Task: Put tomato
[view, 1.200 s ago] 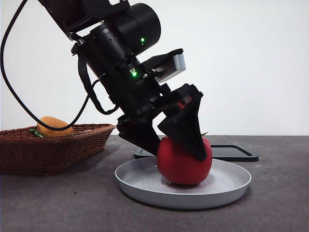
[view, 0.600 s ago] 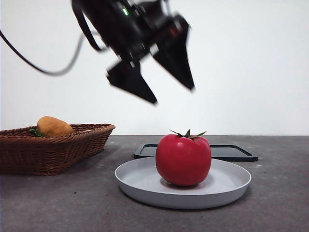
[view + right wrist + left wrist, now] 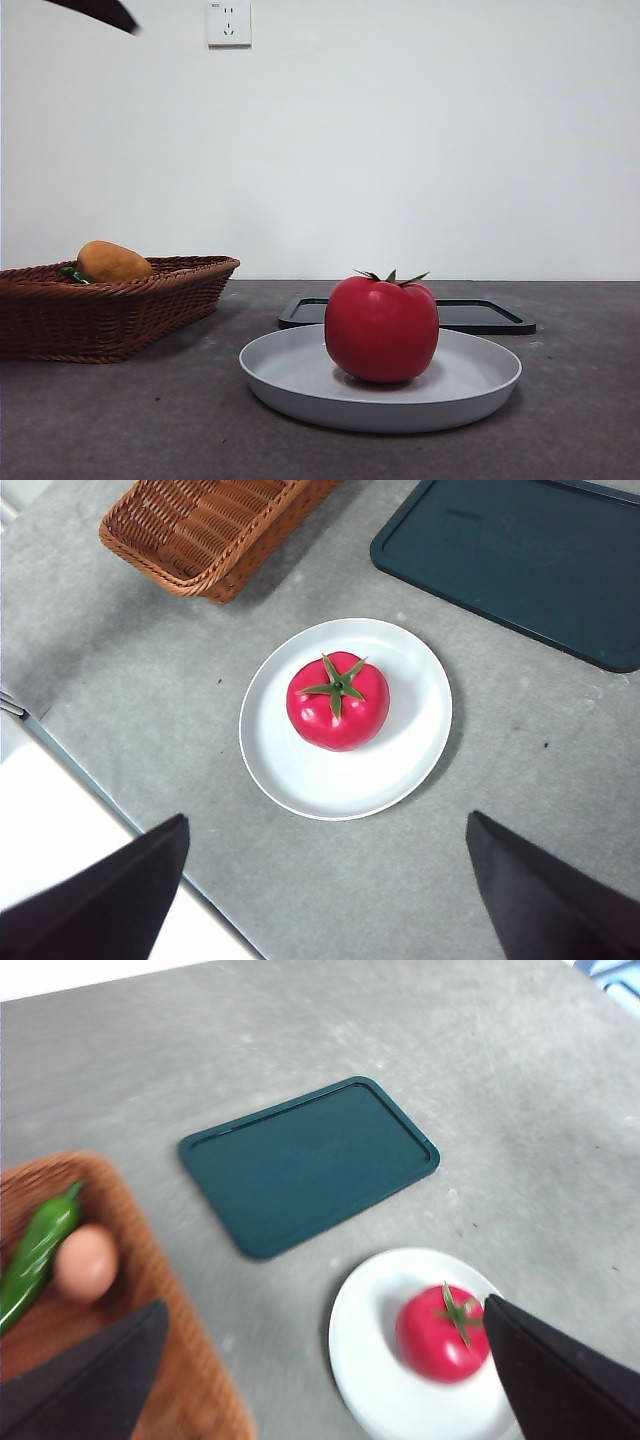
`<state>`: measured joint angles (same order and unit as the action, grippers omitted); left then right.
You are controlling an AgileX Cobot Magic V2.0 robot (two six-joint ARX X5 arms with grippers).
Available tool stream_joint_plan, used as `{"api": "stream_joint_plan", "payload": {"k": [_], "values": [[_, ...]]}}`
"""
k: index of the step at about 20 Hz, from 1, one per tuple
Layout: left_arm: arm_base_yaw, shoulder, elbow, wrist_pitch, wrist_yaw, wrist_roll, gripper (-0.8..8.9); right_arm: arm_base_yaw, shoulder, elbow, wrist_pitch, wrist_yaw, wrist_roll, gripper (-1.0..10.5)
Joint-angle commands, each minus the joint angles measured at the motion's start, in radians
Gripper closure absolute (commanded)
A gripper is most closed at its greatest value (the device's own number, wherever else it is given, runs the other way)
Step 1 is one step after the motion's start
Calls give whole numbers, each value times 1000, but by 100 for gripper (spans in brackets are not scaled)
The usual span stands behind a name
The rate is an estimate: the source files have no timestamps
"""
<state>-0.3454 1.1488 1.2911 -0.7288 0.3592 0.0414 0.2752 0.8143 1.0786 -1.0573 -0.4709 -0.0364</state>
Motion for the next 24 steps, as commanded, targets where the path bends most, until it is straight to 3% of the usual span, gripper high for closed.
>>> {"api": "stream_joint_plan", "payload": {"k": [1,5,9,11,24], "values": [[53,-48,24,-85,42,53,306,5,8,21,11,0,10,504],[95,-110,24,-289,114,91,309,5,8,21,17,0,10,504],[89,-124,24,-485,255,132,314,5,8,21,16,-1,10,504],[82,-124,24,-550,267,154,314,5,8,21,16,-2,10,504],[75,-131,24,-550,267,159,314,42,74,21,37,-8,29,504]]}}
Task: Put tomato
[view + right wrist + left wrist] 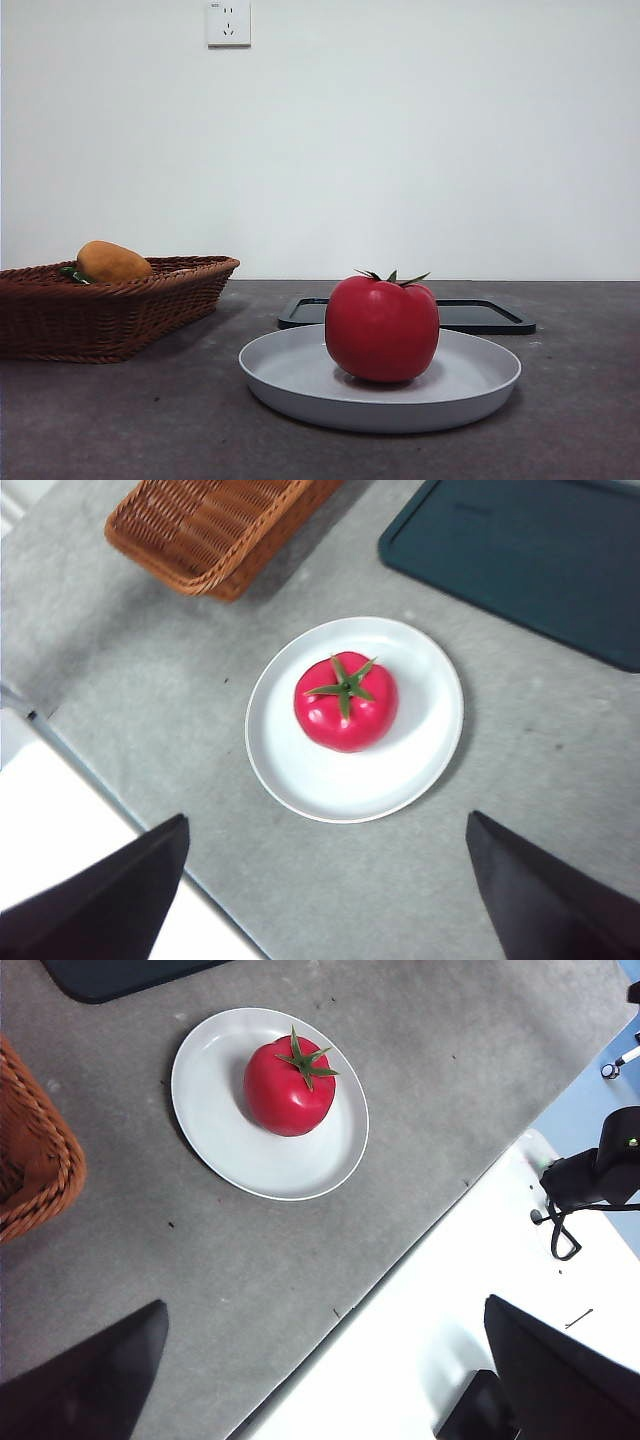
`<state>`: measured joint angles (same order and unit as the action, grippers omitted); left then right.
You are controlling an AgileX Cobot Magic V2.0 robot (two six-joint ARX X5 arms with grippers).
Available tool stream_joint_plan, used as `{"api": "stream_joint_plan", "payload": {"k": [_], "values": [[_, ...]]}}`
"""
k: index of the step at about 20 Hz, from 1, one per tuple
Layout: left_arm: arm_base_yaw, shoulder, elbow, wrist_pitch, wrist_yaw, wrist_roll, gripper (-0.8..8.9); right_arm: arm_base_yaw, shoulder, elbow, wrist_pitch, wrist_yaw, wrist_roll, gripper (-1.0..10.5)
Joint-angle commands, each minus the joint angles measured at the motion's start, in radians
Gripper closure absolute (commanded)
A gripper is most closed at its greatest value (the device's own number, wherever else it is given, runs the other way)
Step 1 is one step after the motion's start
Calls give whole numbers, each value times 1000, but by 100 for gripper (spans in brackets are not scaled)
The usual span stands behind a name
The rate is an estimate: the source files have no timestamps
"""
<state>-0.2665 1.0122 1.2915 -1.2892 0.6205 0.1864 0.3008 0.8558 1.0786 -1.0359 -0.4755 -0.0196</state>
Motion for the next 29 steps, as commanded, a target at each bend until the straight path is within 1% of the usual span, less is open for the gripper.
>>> {"api": "stream_joint_plan", "payload": {"k": [1,5,8,11,12,14,16,19,22,29], "values": [[-4,5,24,10,6,14,314,31,56,21,26,-3,13,503],[-4,5,24,10,6,14,314,104,182,21,113,-2,13,502],[-4,5,24,10,6,14,314,161,290,21,185,8,12,456],[-4,5,24,10,6,14,314,204,401,21,251,14,12,450],[-4,5,24,11,6,14,314,218,438,21,274,27,12,450],[-4,5,24,11,6,14,314,240,500,21,317,80,12,450],[-4,5,24,11,6,14,314,257,560,21,356,113,12,450],[-4,5,24,13,6,14,314,275,642,21,407,126,12,450],[-4,5,24,19,6,11,314,293,699,21,439,198,11,450],[-4,5,24,26,5,10,318,312,757,21,493,196,12,449]]}}
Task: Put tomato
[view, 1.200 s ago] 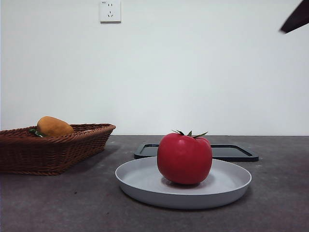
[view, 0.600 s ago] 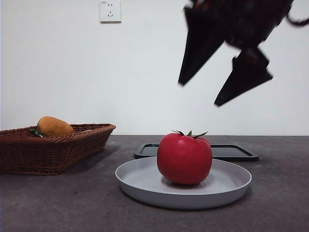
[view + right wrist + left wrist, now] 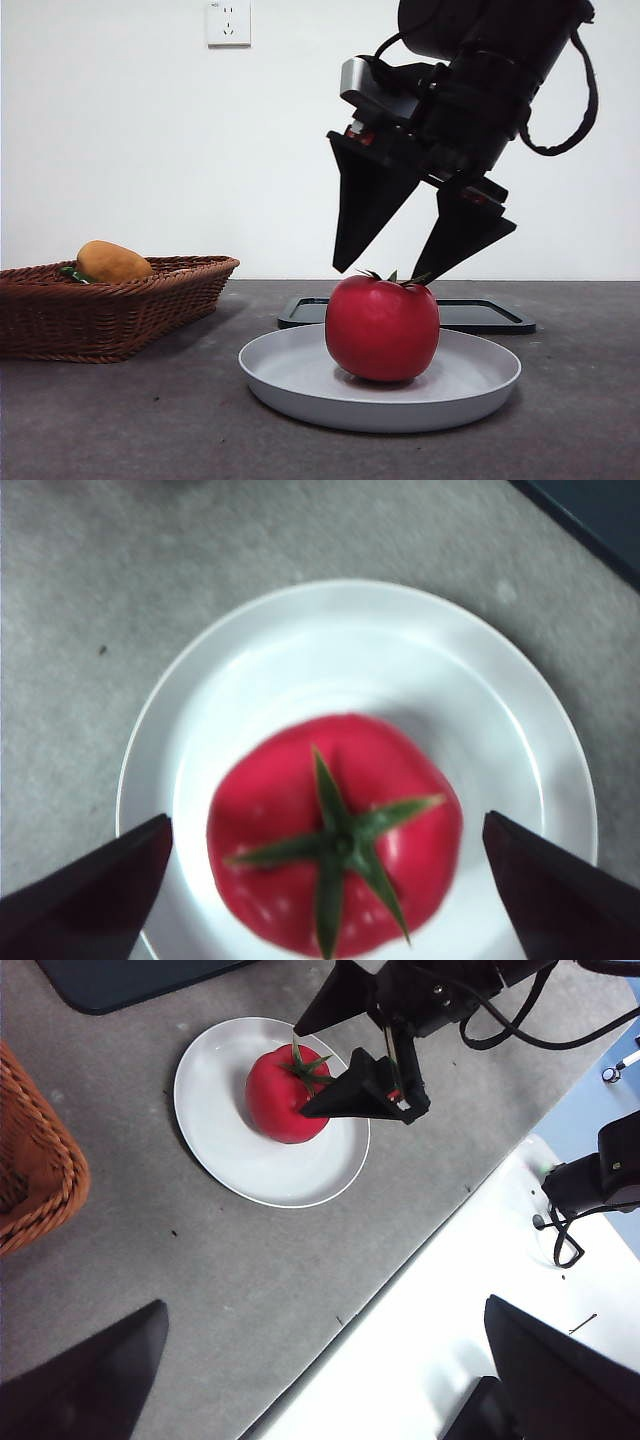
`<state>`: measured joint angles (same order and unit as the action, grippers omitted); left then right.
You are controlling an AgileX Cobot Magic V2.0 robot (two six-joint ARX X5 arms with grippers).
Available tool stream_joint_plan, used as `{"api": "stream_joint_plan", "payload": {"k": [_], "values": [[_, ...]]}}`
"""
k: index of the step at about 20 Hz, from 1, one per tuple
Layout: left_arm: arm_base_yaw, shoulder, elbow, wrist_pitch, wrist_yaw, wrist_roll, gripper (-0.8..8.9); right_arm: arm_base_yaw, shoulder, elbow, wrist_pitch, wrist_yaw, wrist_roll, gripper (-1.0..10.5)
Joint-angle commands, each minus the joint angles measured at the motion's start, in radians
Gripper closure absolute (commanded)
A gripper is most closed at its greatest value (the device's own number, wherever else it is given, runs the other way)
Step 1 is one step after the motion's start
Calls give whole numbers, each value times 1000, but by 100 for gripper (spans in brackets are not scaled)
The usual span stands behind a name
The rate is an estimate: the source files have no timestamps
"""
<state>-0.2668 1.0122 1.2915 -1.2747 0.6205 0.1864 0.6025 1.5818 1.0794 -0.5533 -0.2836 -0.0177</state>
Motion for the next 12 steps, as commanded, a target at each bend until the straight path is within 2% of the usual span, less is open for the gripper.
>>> {"api": "stream_joint_plan", "payload": {"k": [1,9,10,12], "values": [[-4,5,24,11,5,10,318,11,45,20,14,5,10,447],[-4,5,24,11,6,8,318,24,144,20,29,4,11,435],[-4,5,24,11,5,8,318,27,144,20,32,5,11,475],[-4,5,24,11,5,8,318,28,144,21,27,3,11,682]]}}
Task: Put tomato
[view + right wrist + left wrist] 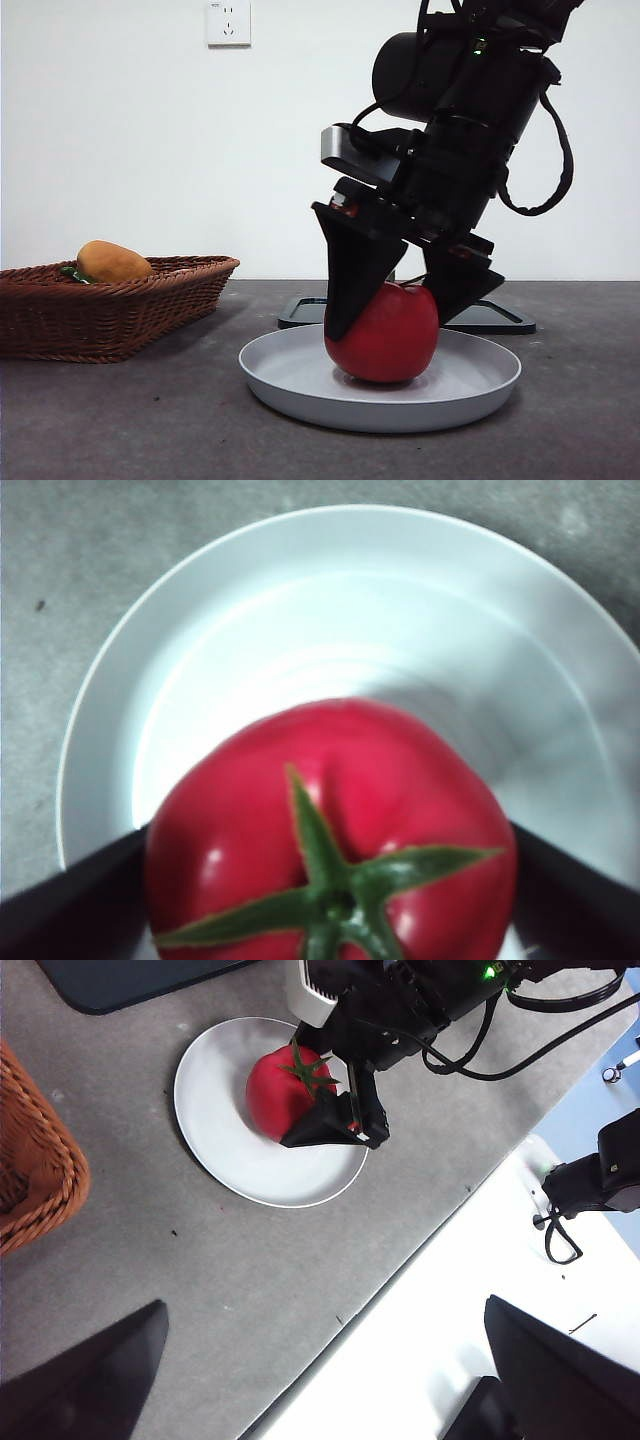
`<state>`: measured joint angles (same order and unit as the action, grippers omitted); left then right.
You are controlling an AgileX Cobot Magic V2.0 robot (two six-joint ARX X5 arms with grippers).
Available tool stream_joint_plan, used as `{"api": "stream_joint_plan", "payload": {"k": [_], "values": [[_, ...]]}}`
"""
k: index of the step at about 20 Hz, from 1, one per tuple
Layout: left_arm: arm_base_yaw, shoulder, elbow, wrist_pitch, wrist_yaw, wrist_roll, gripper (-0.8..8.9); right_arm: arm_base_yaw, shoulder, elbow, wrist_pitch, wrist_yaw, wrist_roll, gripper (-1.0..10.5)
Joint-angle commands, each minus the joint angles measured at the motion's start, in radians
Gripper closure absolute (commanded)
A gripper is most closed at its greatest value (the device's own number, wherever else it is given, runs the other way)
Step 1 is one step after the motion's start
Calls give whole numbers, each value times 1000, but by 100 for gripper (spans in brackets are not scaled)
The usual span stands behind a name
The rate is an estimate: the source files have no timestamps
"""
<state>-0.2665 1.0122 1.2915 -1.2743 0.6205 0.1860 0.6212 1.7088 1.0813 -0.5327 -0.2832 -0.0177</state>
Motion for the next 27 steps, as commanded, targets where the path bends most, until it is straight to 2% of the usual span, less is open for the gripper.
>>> {"api": "stream_joint_plan", "payload": {"k": [1,8,11,14,17,22,27], "values": [[-4,5,24,11,6,8,318,10,17,19,5,3,11,738],[-4,5,24,11,5,8,318,8,-23,129,-79,6,8,744],[-4,5,24,11,6,8,318,-1,-31,223,-79,89,1,744],[-4,5,24,11,6,8,318,-24,-30,277,0,179,-21,744],[-4,5,24,11,6,8,318,-78,-13,284,102,181,-21,744],[-4,5,24,11,6,7,318,-199,136,295,238,179,-20,744],[-4,5,24,11,6,8,318,-242,308,398,259,176,-21,743]]}}
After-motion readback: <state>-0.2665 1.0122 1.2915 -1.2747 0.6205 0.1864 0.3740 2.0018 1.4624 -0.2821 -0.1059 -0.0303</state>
